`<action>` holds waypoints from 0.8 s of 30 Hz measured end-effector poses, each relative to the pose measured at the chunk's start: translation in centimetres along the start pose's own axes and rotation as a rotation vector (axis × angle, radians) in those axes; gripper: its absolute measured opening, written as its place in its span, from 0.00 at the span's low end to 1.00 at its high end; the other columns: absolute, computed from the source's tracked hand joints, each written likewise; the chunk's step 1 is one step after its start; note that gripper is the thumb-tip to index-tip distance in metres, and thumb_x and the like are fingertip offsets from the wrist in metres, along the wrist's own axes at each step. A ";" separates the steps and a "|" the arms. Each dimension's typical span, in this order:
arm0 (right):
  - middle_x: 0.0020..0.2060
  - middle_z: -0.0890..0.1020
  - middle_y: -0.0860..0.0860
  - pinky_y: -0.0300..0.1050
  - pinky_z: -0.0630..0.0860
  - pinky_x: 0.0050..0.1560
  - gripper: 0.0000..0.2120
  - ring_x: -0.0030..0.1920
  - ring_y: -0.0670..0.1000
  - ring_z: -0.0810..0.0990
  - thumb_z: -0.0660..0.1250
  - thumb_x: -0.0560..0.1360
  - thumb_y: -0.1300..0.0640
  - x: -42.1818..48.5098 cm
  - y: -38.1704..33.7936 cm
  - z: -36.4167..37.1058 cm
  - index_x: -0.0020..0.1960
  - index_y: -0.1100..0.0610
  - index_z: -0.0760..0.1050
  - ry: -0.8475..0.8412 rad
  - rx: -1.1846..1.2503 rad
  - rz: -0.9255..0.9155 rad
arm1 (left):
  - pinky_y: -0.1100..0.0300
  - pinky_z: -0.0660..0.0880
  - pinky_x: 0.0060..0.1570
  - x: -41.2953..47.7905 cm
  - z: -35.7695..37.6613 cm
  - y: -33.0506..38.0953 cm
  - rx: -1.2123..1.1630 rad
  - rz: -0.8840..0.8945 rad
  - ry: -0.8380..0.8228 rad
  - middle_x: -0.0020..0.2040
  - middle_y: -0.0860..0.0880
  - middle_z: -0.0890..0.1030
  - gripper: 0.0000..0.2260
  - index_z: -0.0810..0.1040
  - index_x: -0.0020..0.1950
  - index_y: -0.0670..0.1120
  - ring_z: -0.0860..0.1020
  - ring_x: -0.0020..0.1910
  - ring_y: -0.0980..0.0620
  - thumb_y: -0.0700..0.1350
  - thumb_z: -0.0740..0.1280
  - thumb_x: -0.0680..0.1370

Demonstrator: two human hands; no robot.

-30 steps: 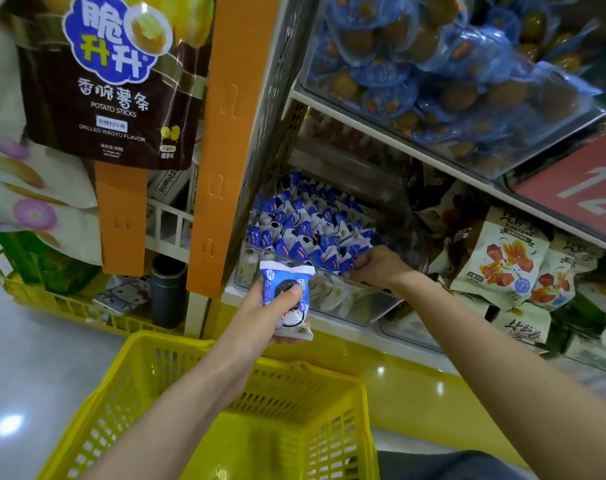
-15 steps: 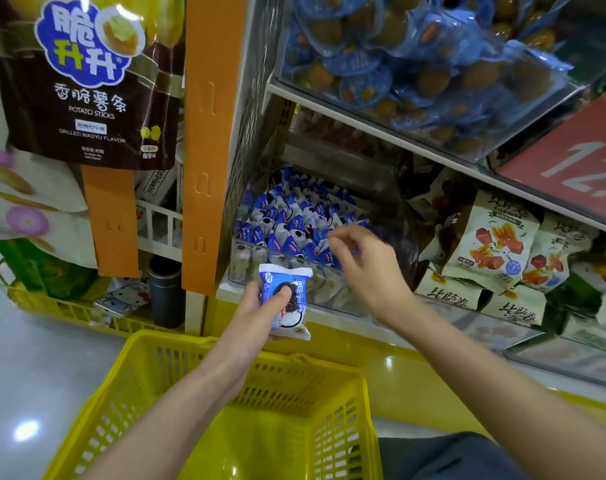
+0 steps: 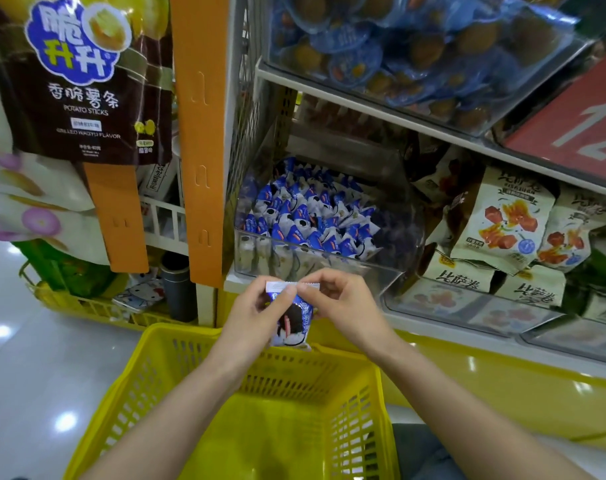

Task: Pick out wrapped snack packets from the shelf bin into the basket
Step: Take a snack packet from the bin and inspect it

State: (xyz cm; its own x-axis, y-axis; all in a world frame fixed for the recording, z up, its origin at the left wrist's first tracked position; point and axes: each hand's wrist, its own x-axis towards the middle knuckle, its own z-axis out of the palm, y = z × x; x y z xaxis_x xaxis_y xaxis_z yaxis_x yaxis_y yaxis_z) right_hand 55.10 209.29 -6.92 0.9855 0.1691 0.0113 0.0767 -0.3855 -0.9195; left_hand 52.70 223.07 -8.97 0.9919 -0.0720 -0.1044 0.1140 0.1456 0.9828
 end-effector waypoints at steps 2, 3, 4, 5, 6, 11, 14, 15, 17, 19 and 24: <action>0.33 0.81 0.45 0.35 0.74 0.34 0.08 0.34 0.42 0.77 0.70 0.72 0.58 -0.2 0.2 0.5 0.37 0.47 0.77 -0.011 -0.056 -0.062 | 0.59 0.77 0.41 0.0 -0.2 -0.2 0.056 0.003 0.071 0.45 0.40 0.82 0.09 0.77 0.48 0.41 0.81 0.46 0.49 0.46 0.62 0.78; 0.34 0.81 0.44 0.35 0.74 0.36 0.08 0.34 0.42 0.77 0.70 0.72 0.57 -0.2 0.3 0.6 0.37 0.46 0.77 0.010 -0.132 -0.114 | 0.60 0.78 0.39 0.0 -0.3 -0.3 0.081 -0.003 0.092 0.44 0.40 0.82 0.09 0.76 0.47 0.41 0.81 0.45 0.48 0.46 0.62 0.79; 0.35 0.80 0.43 0.34 0.74 0.38 0.07 0.36 0.40 0.77 0.71 0.72 0.57 -0.3 0.4 0.7 0.38 0.47 0.77 0.039 -0.228 -0.179 | 0.60 0.77 0.37 0.0 -0.3 -0.3 0.099 -0.014 0.102 0.44 0.40 0.81 0.09 0.76 0.46 0.41 0.81 0.44 0.48 0.46 0.62 0.79; 0.37 0.79 0.43 0.32 0.73 0.40 0.05 0.38 0.41 0.77 0.70 0.72 0.56 -0.3 0.4 0.7 0.39 0.48 0.78 0.061 -0.335 -0.252 | 0.61 0.77 0.36 0.1 -0.4 -0.4 0.106 -0.030 0.105 0.43 0.39 0.81 0.10 0.75 0.46 0.40 0.81 0.44 0.48 0.46 0.62 0.79; 0.38 0.78 0.43 0.32 0.72 0.41 0.02 0.39 0.41 0.76 0.70 0.72 0.55 -0.4 0.5 0.7 0.41 0.50 0.78 0.068 -0.426 -0.323 | 0.61 0.76 0.35 0.1 -0.4 -0.5 0.102 -0.051 0.102 0.43 0.39 0.81 0.10 0.75 0.46 0.40 0.82 0.43 0.49 0.46 0.61 0.79; 0.36 0.78 0.41 0.28 0.70 0.39 0.03 0.38 0.38 0.75 0.68 0.74 0.56 -0.7 0.6 0.5 0.41 0.50 0.77 0.155 -0.378 -0.303 | 0.55 0.77 0.46 0.1 -0.5 -0.6 -0.021 -0.188 0.022 0.46 0.44 0.83 0.10 0.76 0.51 0.43 0.82 0.46 0.48 0.49 0.63 0.78; 0.36 0.80 0.44 0.35 0.77 0.37 0.09 0.37 0.42 0.79 0.66 0.75 0.59 -0.3 0.3 0.0 0.39 0.49 0.73 0.263 -0.079 -0.079 | 0.52 0.78 0.50 0.1 -0.8 -0.6 -0.098 -0.195 0.035 0.49 0.43 0.82 0.12 0.74 0.54 0.42 0.81 0.46 0.48 0.45 0.68 0.74; 0.38 0.81 0.49 0.38 0.79 0.36 0.08 0.38 0.46 0.80 0.65 0.76 0.60 -0.2 0.3 -0.2 0.39 0.50 0.73 0.273 0.027 -0.003 | 0.54 0.79 0.49 0.0 -0.9 -0.5 -0.117 -0.182 0.043 0.49 0.42 0.83 0.13 0.74 0.55 0.41 0.82 0.45 0.48 0.43 0.69 0.73; 0.42 0.82 0.58 0.38 0.79 0.35 0.07 0.39 0.50 0.81 0.63 0.77 0.60 -0.2 0.3 -0.4 0.40 0.54 0.72 0.260 0.164 0.108 | 0.61 0.79 0.42 -0.2 -1.1 -0.5 -0.132 -0.143 0.060 0.47 0.45 0.84 0.12 0.75 0.54 0.42 0.82 0.44 0.51 0.42 0.70 0.72; 0.41 0.81 0.58 0.35 0.79 0.34 0.07 0.37 0.47 0.81 0.62 0.78 0.62 -0.5 0.3 -0.3 0.40 0.56 0.71 0.211 0.217 0.150 | 0.65 0.79 0.37 -0.3 -1.3 -0.5 -0.123 -0.123 0.113 0.42 0.48 0.84 0.08 0.76 0.51 0.45 0.82 0.39 0.56 0.42 0.70 0.73; 0.38 0.77 0.54 0.35 0.79 0.35 0.09 0.35 0.43 0.79 0.60 0.78 0.65 -1.2 0.6 0.5 0.39 0.57 0.69 0.128 0.246 0.137 | 0.63 0.78 0.37 -0.3 -2.2 -0.9 -0.114 -0.188 0.213 0.38 0.49 0.84 0.05 0.76 0.46 0.48 0.81 0.35 0.57 0.41 0.70 0.72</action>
State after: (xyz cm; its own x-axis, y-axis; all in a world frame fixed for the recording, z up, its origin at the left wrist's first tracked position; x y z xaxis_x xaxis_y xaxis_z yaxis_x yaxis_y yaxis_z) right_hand 53.92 209.34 -7.73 0.9964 0.0089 -0.0847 -0.0821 -0.1628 -0.9832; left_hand 52.40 225.09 -10.18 0.9408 0.0983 -0.3245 0.2906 0.2595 0.9210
